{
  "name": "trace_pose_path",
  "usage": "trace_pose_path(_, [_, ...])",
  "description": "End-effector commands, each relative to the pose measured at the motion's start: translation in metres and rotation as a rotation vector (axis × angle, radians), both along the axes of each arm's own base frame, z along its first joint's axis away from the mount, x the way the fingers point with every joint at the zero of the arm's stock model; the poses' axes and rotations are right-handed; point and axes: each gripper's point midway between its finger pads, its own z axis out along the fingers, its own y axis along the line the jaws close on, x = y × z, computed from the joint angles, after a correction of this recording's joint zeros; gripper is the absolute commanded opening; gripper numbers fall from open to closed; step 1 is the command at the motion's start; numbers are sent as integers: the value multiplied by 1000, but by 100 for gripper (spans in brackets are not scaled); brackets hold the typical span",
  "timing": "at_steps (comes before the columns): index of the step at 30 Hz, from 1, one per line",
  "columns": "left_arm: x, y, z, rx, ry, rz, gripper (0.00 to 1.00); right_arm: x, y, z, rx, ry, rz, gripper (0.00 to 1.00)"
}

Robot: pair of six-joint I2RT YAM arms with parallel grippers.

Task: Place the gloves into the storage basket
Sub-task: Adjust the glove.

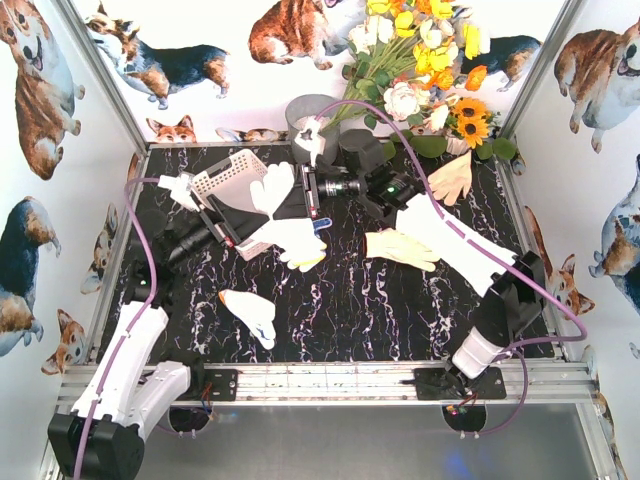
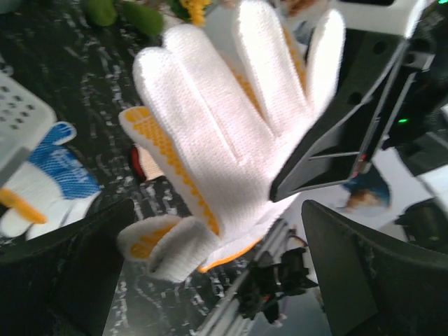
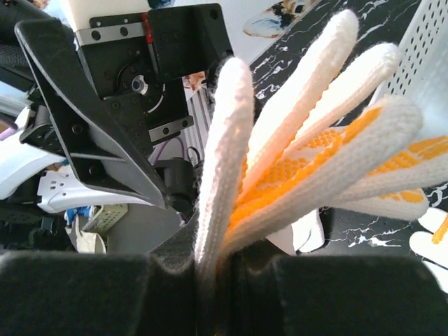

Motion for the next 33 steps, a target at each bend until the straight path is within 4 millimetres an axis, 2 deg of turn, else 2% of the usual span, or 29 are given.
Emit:
trace_pose_path(1, [-14,-11,41,-149,-68,-99,100,-16,-10,50,131,-105,41,0])
trace_pose_path(3, [-13,-12,38,-155,-58,-108,100,-23,-13,57,156,-91,51,0])
trace_pose_path(9, [-25,-20,69,-244,-73,-176,100,-48,-24,74,210,-93,107,0])
trace_pose_path(14, [-37,-30,58,-281,39,-254,100,-58,-29,81,258,-92,114,0])
trace_pose_path(19, [-45,-34,46,-297,125,-276,100,-60,-31,82,263,-92,104,0])
trace_pose_path(27, [-62,-59,59,-312,71,-394,100,-57,-31,72,243,-38,72,0])
trace_pose_path(33, [-67,-70,52,-296,42,-411,100,-50,-28,69,262,17,43,0])
